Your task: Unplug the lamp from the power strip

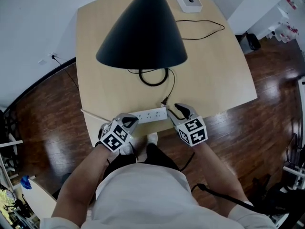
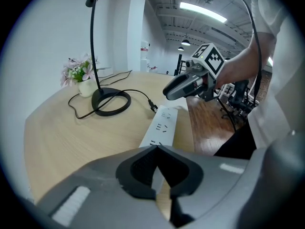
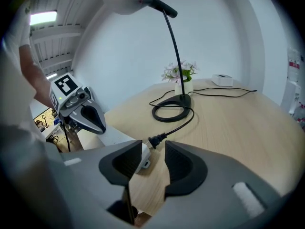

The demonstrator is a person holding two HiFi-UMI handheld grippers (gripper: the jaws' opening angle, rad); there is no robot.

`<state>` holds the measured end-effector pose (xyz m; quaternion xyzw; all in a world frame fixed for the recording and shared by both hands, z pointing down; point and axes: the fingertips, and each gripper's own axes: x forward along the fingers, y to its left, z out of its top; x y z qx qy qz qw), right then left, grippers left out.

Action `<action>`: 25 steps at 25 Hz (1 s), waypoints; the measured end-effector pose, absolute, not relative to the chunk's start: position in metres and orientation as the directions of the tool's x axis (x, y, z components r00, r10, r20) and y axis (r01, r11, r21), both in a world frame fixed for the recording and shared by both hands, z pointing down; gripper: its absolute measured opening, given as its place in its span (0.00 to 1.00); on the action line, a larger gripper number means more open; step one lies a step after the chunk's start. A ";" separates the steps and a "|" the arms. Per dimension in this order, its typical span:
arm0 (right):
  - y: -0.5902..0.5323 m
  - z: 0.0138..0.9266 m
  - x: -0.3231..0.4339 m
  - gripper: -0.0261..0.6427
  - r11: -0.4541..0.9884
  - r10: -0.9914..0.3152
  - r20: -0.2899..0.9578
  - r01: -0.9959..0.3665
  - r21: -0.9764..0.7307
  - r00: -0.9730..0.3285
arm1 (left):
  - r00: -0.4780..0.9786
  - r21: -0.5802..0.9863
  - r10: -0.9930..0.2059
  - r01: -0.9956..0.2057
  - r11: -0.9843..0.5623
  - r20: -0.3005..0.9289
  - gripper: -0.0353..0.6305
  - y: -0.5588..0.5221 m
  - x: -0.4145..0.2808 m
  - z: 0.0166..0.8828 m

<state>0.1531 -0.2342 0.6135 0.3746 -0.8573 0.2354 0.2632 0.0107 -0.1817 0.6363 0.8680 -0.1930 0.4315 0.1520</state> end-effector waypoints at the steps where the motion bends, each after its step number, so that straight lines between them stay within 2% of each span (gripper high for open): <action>1: -0.229 0.610 0.154 0.27 0.611 -0.529 0.620 -0.767 -0.196 -0.579 | 0.564 0.089 -0.222 -0.471 -0.878 0.795 0.06 -0.183 0.009 0.630; 8: -0.168 0.580 0.156 0.26 0.603 -0.596 0.572 -0.784 -0.144 -0.563 | 0.691 0.124 -0.316 -0.507 -0.853 0.650 0.06 -0.154 -0.009 0.563; 15: -0.081 0.528 0.139 0.25 0.586 -0.668 0.512 -0.806 -0.083 -0.539 | 0.719 0.086 -0.423 -0.553 -0.829 0.551 0.06 -0.067 -0.086 0.497; 25: 0.116 0.458 0.041 0.24 0.537 -0.739 0.438 -0.840 -0.078 -0.513 | 0.779 0.046 -0.501 -0.556 -0.830 0.377 0.06 0.106 -0.194 0.423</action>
